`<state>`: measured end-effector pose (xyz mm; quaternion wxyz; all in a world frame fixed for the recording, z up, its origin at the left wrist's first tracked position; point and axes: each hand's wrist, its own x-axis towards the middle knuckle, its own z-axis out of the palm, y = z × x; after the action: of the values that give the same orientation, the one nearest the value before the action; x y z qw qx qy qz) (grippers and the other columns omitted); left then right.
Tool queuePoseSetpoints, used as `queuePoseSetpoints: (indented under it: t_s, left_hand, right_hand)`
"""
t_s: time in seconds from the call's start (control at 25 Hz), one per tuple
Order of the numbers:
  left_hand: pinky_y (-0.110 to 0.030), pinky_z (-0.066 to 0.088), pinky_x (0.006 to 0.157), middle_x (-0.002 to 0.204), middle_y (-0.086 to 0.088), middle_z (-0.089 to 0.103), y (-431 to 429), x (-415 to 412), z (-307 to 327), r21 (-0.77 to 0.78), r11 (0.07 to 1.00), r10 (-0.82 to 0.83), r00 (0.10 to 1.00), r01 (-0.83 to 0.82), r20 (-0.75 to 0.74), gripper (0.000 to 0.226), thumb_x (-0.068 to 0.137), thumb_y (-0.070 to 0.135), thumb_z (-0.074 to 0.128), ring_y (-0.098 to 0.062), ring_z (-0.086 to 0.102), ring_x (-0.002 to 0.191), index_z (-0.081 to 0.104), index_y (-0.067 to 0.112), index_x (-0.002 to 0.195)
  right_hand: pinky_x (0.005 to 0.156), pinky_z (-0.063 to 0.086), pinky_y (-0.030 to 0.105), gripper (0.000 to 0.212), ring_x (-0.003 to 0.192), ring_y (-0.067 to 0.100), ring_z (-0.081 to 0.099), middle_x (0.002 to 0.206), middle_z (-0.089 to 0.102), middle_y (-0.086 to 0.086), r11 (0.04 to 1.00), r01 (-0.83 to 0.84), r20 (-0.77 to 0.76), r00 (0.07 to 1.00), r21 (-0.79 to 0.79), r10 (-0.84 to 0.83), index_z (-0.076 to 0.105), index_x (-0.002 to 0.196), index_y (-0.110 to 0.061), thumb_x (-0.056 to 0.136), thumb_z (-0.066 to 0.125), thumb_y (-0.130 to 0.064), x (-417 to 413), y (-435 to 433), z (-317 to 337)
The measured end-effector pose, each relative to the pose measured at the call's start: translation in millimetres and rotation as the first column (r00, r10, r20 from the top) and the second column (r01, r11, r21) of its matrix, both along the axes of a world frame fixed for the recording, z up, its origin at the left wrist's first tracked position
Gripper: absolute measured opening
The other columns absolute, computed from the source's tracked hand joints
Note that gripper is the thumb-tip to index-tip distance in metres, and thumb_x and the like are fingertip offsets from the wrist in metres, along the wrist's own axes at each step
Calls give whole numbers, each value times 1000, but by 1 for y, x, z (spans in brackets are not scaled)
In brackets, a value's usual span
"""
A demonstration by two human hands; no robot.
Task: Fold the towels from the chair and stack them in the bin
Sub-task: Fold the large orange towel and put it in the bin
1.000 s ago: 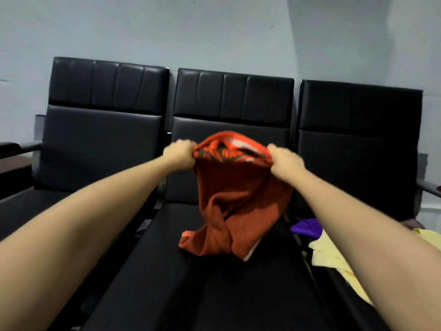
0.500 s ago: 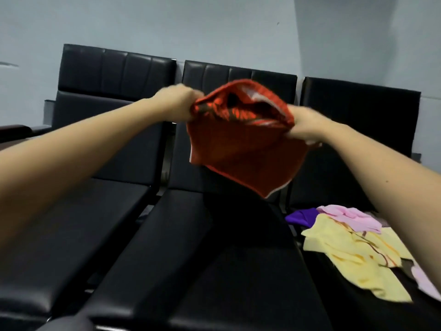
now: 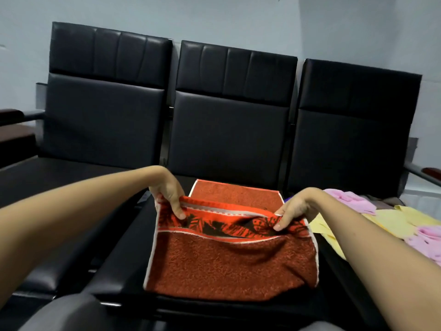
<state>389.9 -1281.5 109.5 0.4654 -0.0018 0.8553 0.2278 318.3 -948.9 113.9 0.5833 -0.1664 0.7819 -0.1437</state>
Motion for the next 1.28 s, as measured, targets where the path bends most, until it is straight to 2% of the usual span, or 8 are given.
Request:
queuePoseSetpoints:
  t_s: [0.16,0.32,0.48,0.56,0.64,0.8,0.92,1.28]
  left_hand:
    - [-24,56,67,90,3,73,-15,-18,-13,183,970,186,973,-159,-140,15,96,16,52,-10,70,77,61,16,108]
    - [-26,56,66,82,-2,70,-20,-50,-15,319,916,351,868,-241,-351,16,97,13,51,-11,67,69,66,16,91]
    - [-20,48,58,75,0,62,-12,-101,-19,398,863,494,687,-311,-533,13,95,18,54,-8,58,62,65,15,88]
    - [-21,45,59,82,-3,63,-7,-134,-27,335,878,476,562,-341,-676,12,93,18,57,-11,58,68,66,11,96]
    - [-25,44,61,87,-8,63,-1,-162,-50,210,894,394,470,-396,-790,18,89,15,58,-20,62,78,68,5,100]
    - [-38,46,85,120,-13,57,19,-193,-124,-27,842,249,432,-540,-867,29,92,20,46,-35,57,111,57,12,117]
    - [-42,45,84,123,-10,49,24,-204,-145,-82,818,137,331,-570,-933,35,94,24,40,-38,57,108,45,22,129]
    - [-40,42,85,135,-3,48,21,-196,-160,-103,842,101,343,-529,-934,34,97,22,34,-31,49,113,51,23,127]
  right_hand:
    - [95,50,42,71,98,23,67,107,70,7,964,184,-112,972,-190,-207,68,103,-16,42,94,-41,-23,11,-15]
    - [53,53,23,19,59,12,68,74,72,3,867,327,-179,892,-377,-414,60,94,-7,89,61,-25,-39,10,-12]
    - [48,47,20,14,52,9,60,69,62,4,852,284,-537,677,-440,-503,55,88,-9,98,46,-11,-80,1,-15]
    - [60,45,22,11,74,19,63,86,64,10,912,183,-797,444,-367,-409,61,93,-10,95,53,-17,-117,-6,-21]
    - [78,45,28,21,101,27,62,108,67,12,941,174,-896,296,-288,-330,67,103,-12,91,57,-25,-148,-18,-34]
    - [94,42,35,31,119,30,53,126,59,12,958,244,-944,254,-150,-212,59,117,-13,96,46,-31,-180,-44,-105]
    - [99,35,38,36,124,31,46,134,51,10,932,279,-965,50,-233,-257,48,130,-12,99,39,-28,-185,-45,-149]
    - [106,29,38,44,132,25,35,146,39,-4,960,262,-987,103,-97,-127,33,146,-22,103,26,-31,-174,-35,-164]
